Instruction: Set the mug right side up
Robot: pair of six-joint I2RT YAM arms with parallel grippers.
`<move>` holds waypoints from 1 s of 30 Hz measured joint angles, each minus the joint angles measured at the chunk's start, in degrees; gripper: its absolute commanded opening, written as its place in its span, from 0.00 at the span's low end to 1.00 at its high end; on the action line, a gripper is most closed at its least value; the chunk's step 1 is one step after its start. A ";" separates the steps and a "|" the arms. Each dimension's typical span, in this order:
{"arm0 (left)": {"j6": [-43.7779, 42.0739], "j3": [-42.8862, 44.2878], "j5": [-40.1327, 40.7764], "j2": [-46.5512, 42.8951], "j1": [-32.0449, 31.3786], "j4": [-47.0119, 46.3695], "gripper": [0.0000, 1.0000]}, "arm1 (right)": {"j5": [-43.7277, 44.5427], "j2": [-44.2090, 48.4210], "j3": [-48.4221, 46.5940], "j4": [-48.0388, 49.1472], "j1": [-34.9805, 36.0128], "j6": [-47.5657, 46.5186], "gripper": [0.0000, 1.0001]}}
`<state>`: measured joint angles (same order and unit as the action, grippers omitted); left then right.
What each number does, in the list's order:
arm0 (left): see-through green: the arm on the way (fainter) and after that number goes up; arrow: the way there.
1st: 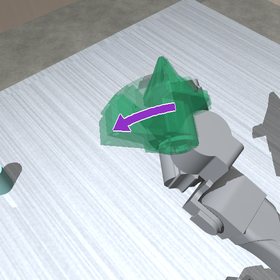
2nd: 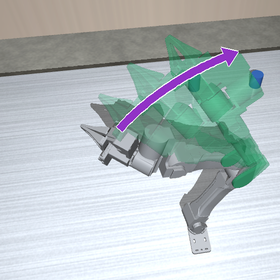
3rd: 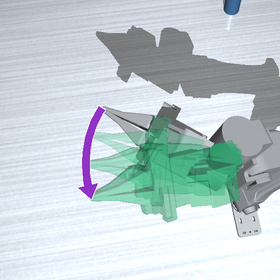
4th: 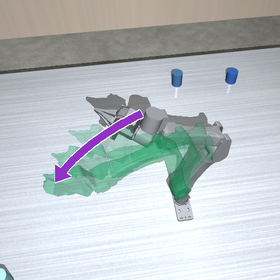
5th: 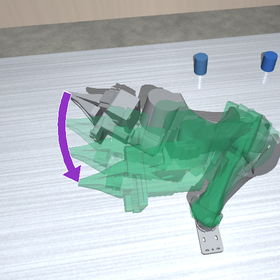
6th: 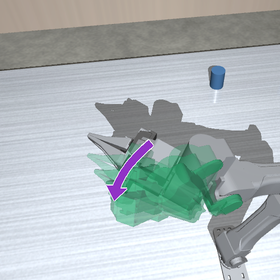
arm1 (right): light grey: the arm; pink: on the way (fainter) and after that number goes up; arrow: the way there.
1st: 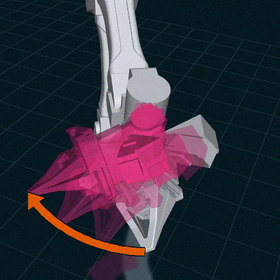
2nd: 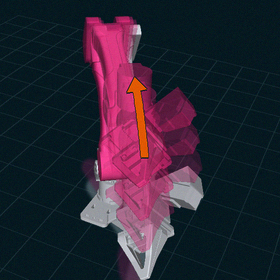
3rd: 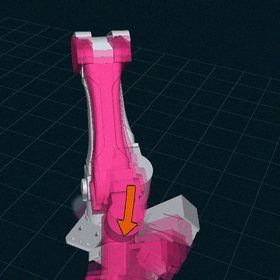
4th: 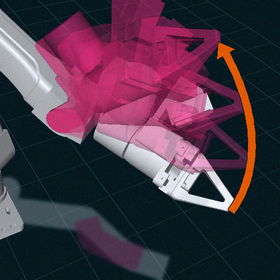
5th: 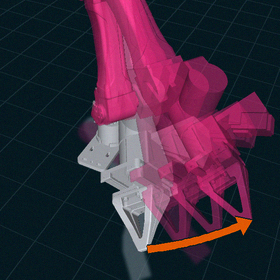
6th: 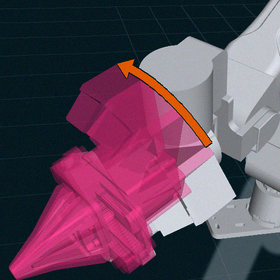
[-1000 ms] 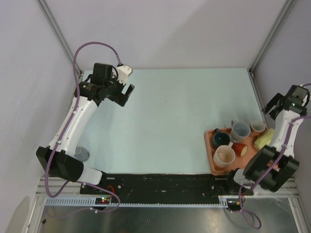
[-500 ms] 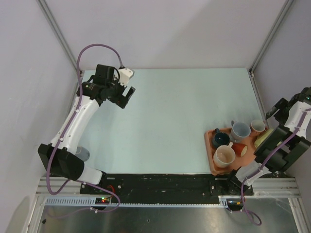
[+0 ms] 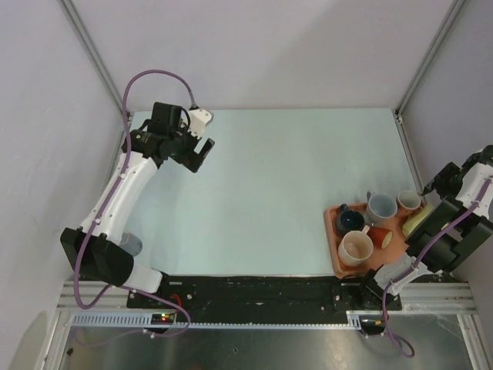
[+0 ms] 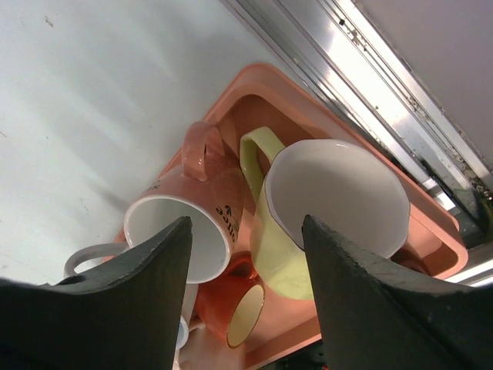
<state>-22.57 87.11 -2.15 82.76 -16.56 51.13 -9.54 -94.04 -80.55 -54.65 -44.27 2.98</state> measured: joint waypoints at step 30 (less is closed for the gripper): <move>-0.46 0.00 -2.80 0.07 0.13 0.37 0.98 | 1.22 10.16 14.93 -0.35 -4.02 2.82 0.71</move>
<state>-23.03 87.11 -4.95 82.83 -16.43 51.51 -8.32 -83.88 -65.63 -55.00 -48.29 5.80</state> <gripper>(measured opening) 0.985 0.755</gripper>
